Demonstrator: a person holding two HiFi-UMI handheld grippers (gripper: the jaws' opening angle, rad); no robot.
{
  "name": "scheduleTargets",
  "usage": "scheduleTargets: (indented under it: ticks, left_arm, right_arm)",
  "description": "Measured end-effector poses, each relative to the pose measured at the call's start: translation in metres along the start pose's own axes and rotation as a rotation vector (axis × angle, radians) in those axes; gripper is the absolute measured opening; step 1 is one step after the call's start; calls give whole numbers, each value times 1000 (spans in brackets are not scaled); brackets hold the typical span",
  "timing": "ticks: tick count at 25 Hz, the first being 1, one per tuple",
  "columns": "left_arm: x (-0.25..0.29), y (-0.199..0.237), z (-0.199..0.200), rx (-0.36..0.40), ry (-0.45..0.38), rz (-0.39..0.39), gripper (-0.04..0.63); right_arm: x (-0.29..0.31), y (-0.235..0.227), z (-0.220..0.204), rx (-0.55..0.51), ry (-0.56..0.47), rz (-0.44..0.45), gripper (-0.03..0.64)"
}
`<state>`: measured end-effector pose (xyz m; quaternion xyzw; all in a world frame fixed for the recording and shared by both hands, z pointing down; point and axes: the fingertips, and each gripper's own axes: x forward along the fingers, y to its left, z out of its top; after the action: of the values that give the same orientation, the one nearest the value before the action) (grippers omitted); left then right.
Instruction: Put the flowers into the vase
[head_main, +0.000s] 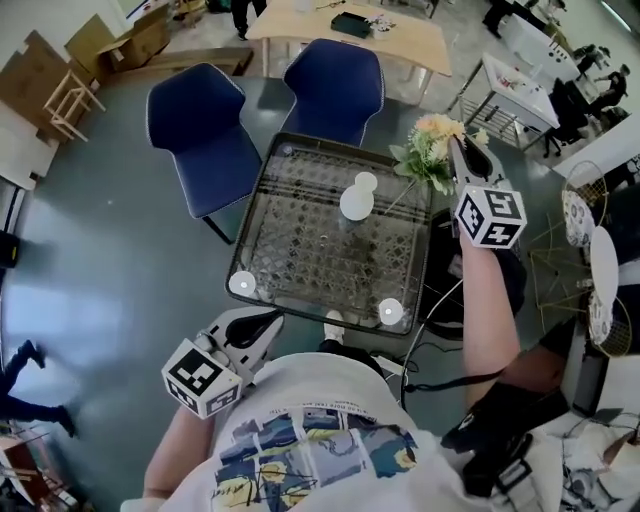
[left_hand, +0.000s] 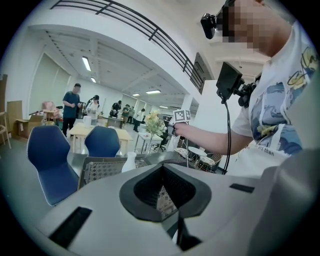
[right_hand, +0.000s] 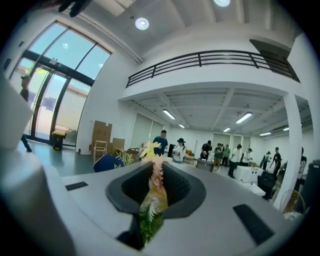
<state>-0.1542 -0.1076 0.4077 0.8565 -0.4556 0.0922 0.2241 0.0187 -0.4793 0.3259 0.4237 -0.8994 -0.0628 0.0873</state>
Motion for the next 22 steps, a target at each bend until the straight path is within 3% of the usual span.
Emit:
scheduleTargets:
  ticks: [6, 10, 17, 22]
  left_arm:
    - [-11, 8, -2, -12, -28, 62, 9]
    - [-9, 13, -7, -44, -21, 111, 9]
    - [1, 22, -10, -88, -16, 185, 9]
    - [-1, 25, -16, -115, 7, 237, 9]
  right_arm:
    - [26, 28, 28, -114, -114, 3, 60]
    - [50, 47, 22, -188, -159, 39, 60]
    - [88, 83, -33, -255, -139, 144, 60]
    - [100, 115, -90, -242, -86, 224, 61]
